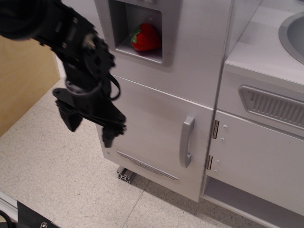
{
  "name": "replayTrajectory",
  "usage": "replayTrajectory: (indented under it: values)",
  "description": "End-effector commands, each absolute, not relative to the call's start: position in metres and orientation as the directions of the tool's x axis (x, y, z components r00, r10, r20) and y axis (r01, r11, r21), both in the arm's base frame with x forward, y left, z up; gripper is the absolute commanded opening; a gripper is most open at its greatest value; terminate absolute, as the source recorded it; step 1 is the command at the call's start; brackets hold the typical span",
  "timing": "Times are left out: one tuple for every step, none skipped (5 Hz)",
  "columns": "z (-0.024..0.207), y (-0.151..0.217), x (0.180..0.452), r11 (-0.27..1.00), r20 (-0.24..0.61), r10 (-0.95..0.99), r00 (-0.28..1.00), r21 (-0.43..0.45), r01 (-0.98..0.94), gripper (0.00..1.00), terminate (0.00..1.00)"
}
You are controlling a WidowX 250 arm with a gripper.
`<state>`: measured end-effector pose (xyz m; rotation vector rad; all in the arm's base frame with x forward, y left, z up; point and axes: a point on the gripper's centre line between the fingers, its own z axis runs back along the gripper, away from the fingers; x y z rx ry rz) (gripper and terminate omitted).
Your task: Open low fridge
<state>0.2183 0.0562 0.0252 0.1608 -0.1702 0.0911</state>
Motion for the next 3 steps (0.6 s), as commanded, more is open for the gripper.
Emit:
replayTrajectory:
  values:
    - [0.008, 0.01, 0.262, 0.99, 0.238, 0.036, 0.971, 0.122, -0.066, 1.0, 0.0]
    - [-0.002, -0.003, 0.28, 0.989, 0.262, 0.027, 0.965, 0.131, -0.063, 1.0, 0.0]
    - [-0.006, -0.017, 0.295, 0.99, 0.291, 0.026, 0.956, 0.122, -0.064, 1.0, 0.0]
